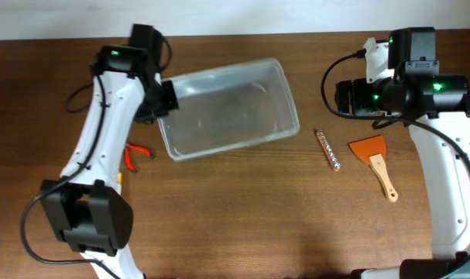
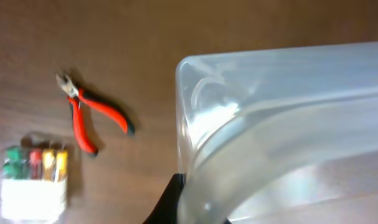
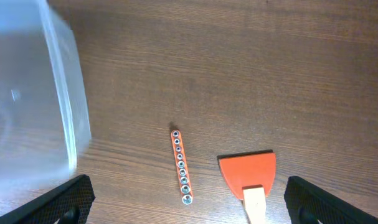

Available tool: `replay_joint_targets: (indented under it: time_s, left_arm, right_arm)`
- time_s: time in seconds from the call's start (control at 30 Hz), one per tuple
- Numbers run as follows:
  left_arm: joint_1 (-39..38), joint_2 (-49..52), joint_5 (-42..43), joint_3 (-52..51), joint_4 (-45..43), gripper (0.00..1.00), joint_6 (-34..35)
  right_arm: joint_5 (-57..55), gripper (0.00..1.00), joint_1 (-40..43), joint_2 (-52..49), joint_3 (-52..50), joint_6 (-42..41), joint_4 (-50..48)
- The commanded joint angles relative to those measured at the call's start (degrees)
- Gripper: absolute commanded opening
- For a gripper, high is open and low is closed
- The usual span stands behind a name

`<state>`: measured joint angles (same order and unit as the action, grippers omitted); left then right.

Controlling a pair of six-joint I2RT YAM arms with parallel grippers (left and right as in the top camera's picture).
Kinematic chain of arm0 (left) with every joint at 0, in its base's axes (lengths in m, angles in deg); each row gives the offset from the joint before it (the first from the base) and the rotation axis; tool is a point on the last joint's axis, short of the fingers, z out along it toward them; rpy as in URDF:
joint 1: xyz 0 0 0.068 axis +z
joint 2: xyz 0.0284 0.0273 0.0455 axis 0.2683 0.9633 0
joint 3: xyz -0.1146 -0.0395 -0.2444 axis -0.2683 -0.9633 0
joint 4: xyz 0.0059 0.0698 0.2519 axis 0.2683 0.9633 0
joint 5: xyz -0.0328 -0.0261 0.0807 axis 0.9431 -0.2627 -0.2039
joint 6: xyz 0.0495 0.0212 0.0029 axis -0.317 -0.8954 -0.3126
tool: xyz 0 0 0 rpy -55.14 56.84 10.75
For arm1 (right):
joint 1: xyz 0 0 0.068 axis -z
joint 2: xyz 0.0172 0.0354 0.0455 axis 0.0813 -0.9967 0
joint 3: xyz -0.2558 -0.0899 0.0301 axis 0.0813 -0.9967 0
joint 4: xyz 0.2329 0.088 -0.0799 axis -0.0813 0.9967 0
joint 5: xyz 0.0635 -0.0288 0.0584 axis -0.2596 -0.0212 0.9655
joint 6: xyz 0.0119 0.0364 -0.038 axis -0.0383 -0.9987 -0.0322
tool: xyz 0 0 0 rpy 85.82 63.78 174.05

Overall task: Pack container
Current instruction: 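Drag the clear box with the left gripper to the table center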

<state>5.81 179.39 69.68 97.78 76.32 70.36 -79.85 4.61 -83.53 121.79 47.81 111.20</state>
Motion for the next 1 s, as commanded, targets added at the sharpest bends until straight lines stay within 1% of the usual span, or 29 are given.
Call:
replay_joint_targets:
  time_s: [0.0, 0.13, 0.4, 0.67, 0.97]
  left_arm:
    - [-1.7, -1.4, -6.1, -0.1, 1.1, 0.02, -4.2]
    - [-2.7, -1.4, -6.7, -2.8, 0.4, 0.02, -4.1]
    - [-4.0, -1.4, -6.7, -12.3, -2.7, 0.02, -4.1]
    - [-6.7, -1.4, -6.7, -17.8, -5.3, 0.02, -4.1]
    - [-6.9, -1.4, -6.7, -24.5, -9.5, 0.02, -4.1]
  right_arm:
    - [0.3, 0.99, -0.3, -0.1, 1.2, 0.4, -0.2]
    - [0.3, 0.99, -0.3, -0.1, 1.2, 0.4, -0.1]
    - [0.3, 0.99, -0.3, -0.1, 1.2, 0.4, 0.1]
    - [0.3, 0.99, -0.3, -0.1, 1.2, 0.4, 0.4]
    - [0.3, 0.99, -0.3, -0.1, 1.2, 0.4, 0.5]
